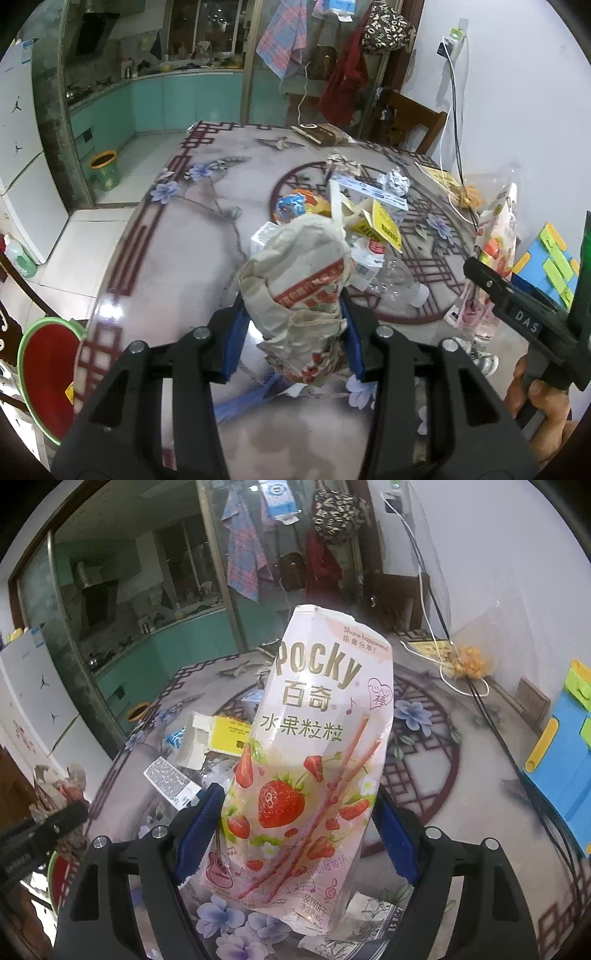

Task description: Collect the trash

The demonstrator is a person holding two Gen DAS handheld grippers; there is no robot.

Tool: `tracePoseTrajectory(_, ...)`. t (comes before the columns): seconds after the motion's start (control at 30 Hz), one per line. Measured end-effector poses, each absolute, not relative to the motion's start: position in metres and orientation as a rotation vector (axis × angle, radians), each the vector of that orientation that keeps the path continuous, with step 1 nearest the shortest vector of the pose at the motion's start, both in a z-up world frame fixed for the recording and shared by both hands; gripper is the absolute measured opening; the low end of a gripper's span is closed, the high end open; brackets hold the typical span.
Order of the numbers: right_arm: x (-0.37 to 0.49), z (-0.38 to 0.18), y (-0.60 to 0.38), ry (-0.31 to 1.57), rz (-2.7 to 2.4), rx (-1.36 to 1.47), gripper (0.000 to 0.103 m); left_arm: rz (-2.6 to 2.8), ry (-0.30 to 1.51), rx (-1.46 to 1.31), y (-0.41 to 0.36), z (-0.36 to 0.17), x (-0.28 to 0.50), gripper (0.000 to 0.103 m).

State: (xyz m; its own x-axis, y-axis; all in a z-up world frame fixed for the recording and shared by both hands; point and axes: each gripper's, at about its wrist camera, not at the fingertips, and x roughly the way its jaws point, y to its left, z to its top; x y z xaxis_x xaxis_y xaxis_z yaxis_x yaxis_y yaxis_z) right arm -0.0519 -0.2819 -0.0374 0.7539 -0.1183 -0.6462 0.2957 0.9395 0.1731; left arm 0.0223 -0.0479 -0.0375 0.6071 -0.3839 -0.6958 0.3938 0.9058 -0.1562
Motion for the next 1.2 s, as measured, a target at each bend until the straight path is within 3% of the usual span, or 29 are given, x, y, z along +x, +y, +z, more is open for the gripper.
tracePoseTrajectory(1.2, -0.050, -0.056, -0.202, 0.692, -0.126, 0.030, 0.078, -0.339, 0.794, -0.076, 0.037, -0.031, 0.026, 0.043)
